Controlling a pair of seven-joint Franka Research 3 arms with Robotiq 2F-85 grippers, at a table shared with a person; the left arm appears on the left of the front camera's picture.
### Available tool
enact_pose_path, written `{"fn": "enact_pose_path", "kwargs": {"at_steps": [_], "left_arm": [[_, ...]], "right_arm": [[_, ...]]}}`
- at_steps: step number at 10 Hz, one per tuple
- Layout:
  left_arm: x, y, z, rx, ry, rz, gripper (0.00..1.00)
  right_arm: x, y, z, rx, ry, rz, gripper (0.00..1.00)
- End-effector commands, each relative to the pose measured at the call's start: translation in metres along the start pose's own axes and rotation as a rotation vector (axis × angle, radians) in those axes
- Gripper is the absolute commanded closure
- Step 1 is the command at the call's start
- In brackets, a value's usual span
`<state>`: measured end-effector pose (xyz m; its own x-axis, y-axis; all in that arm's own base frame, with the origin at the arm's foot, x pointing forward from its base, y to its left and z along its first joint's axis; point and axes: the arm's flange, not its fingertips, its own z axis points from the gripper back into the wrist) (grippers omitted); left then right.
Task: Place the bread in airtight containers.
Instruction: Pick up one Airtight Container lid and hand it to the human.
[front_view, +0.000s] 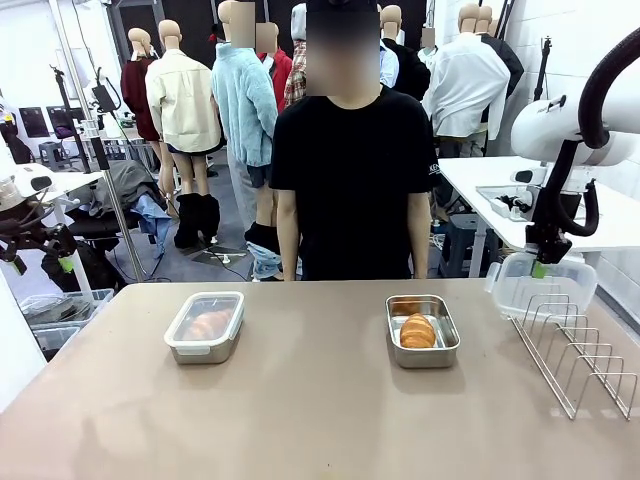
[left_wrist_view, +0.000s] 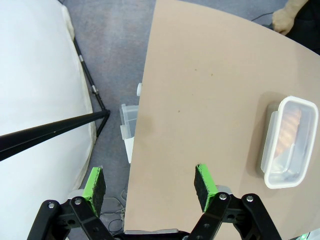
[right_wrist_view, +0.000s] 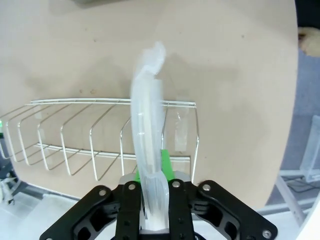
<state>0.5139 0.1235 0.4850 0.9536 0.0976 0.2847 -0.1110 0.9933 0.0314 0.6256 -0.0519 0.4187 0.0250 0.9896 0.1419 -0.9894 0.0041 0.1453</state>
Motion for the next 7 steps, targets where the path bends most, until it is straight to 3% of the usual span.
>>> {"fn": "enact_pose_path", "kwargs": {"at_steps": [1,7], "left_arm": [[0.0001,-0.0002,0.0016,0.011,-0.002,0.006,0.08],[0.0001,-0.0002,0.0016,0.011,-0.002,0.006,0.08]], "right_arm": [[-0.0013,0.0027,0.0057,0.004,-0.029,0.006,1.0],[-0.0014,0.0015,0.0013,0.004,-0.001,-0.002,1.0]]}}
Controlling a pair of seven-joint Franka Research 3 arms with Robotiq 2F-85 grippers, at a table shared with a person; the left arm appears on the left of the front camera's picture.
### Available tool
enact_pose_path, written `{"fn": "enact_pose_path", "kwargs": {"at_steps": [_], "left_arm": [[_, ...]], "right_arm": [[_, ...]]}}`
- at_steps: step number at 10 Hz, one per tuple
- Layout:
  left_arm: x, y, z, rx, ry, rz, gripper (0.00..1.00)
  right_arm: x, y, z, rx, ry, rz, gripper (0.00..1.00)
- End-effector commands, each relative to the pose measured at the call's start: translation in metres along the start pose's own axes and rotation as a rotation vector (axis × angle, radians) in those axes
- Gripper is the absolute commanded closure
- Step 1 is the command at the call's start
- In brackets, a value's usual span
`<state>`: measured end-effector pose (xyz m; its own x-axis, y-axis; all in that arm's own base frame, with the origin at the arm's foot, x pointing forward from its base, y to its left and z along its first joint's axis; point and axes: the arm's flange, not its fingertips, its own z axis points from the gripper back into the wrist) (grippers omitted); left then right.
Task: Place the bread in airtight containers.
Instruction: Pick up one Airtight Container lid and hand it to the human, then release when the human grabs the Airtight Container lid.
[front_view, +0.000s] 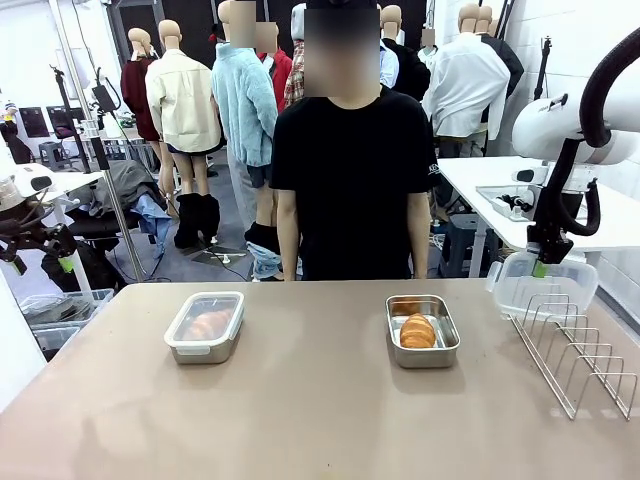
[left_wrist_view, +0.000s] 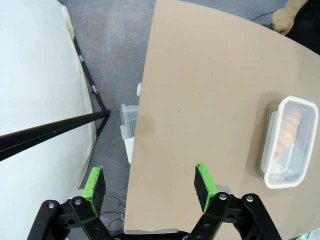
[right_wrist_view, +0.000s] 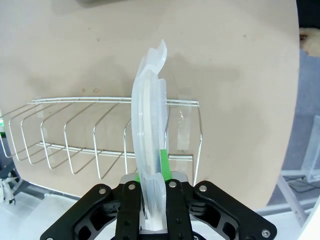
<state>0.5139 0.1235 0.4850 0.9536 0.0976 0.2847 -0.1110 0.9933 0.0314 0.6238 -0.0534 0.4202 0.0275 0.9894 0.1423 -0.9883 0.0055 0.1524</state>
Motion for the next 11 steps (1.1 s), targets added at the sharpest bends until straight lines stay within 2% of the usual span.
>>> {"fn": "enact_pose_path", "kwargs": {"at_steps": [1,6,8,9,11], "left_arm": [[0.0,0.0,0.002,0.011,-0.002,0.006,0.08],[0.0,0.0,0.002,0.011,-0.002,0.006,0.08],[0.0,0.0,0.002,0.011,-0.002,0.006,0.08],[0.0,0.0,0.002,0.011,-0.002,0.006,0.08],[0.0,0.0,0.002,0.011,-0.002,0.006,0.08]], "right_arm": [[0.0,0.0,0.0,-0.002,0.0,0.0,1.0],[0.0,0.0,0.0,0.0,0.0,0.0,1.0],[0.01,0.026,0.041,-0.024,0.008,-0.012,1.0],[0.018,0.035,0.067,0.018,0.006,-0.016,1.0],[0.039,0.043,0.115,0.002,0.033,-0.024,1.0]]}}
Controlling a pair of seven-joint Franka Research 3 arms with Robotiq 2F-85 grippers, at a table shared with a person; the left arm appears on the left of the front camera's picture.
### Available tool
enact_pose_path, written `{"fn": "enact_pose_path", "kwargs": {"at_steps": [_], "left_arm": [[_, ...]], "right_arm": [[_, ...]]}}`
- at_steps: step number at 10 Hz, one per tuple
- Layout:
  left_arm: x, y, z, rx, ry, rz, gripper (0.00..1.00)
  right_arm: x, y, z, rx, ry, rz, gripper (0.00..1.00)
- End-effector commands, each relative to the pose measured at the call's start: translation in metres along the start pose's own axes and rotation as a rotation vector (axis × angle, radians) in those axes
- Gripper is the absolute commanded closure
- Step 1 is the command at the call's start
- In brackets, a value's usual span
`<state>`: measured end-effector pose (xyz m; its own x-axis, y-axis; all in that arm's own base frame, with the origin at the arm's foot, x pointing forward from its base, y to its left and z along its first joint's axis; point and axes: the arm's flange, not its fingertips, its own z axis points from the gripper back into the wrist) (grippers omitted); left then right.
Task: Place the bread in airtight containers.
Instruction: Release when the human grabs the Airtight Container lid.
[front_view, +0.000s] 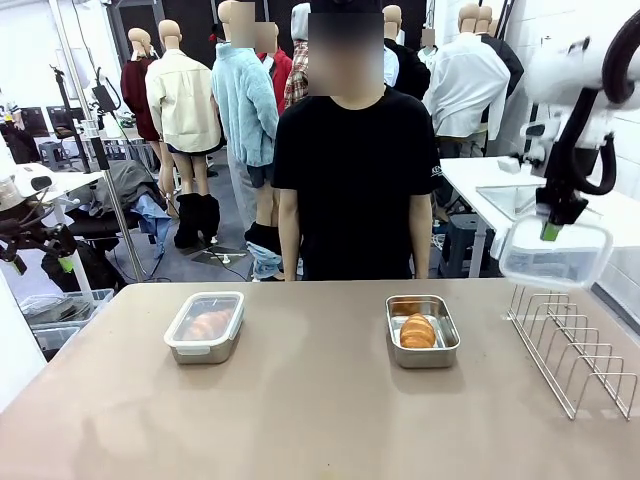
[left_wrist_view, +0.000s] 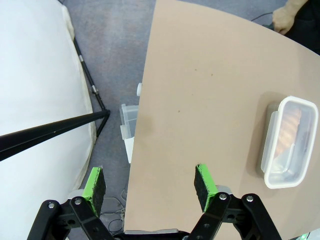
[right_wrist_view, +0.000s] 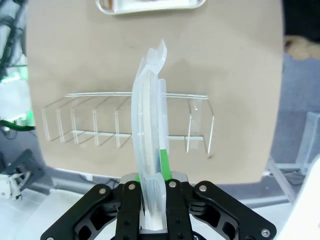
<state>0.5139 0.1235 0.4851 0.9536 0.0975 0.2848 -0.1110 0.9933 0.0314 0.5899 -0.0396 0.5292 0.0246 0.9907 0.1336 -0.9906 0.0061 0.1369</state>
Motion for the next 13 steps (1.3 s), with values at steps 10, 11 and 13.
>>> {"fn": "enact_pose_path", "kwargs": {"at_steps": [10,11,13], "left_arm": [[0.0,0.0,0.002,0.011,-0.002,0.006,0.08],[0.0,0.0,0.002,0.011,-0.002,0.006,0.08],[0.0,0.0,0.002,0.011,-0.002,0.006,0.08]], "right_arm": [[0.131,-0.079,0.102,-0.223,-0.167,-0.029,1.0],[0.13,-0.08,0.099,-0.243,-0.139,-0.002,1.0],[0.131,-0.071,0.084,-0.225,-0.225,-0.056,1.0]]}}
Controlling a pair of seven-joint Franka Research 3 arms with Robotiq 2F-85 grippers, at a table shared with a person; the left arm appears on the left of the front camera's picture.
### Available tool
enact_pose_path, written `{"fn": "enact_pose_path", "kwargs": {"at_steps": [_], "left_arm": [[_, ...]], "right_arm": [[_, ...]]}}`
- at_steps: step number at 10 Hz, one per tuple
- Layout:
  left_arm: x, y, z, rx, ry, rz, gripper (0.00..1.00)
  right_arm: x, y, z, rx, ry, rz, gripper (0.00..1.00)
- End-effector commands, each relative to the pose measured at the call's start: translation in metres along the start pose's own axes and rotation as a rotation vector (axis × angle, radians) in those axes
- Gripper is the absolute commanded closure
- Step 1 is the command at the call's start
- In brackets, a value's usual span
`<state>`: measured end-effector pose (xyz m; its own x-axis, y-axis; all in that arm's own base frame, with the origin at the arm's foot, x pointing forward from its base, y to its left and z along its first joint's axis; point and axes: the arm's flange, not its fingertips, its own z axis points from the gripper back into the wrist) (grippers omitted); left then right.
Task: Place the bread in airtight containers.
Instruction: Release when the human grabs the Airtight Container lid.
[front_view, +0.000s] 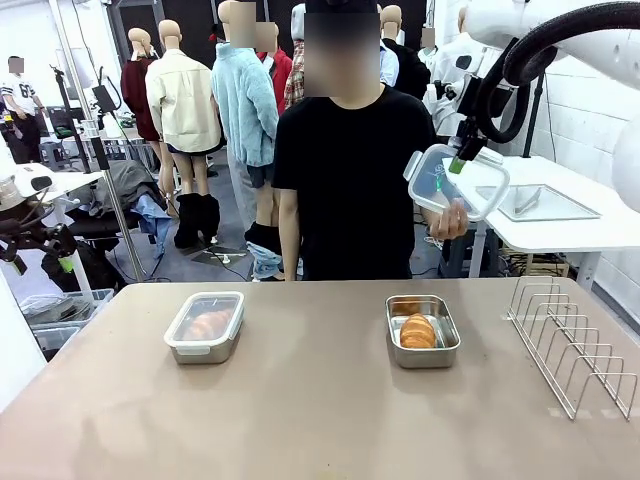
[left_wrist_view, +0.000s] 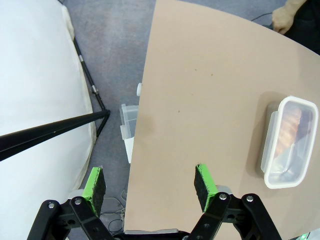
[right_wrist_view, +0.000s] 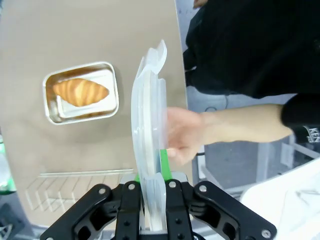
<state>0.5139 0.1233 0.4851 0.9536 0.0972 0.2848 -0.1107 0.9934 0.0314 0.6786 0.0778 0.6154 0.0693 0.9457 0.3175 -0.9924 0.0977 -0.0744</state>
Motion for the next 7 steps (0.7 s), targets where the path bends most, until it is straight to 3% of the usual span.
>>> {"fn": "enact_pose_path", "kwargs": {"at_steps": [1,7], "left_arm": [[0.0001,0.0,0.0015,0.011,-0.002,0.007,0.08],[0.0001,0.0,0.0015,0.011,-0.002,0.007,0.08]], "right_arm": [[0.0008,0.0001,-0.0009,0.0,0.007,0.004,1.0],[0.0,0.0,0.0,0.0,0.0,0.0,1.0]]}}
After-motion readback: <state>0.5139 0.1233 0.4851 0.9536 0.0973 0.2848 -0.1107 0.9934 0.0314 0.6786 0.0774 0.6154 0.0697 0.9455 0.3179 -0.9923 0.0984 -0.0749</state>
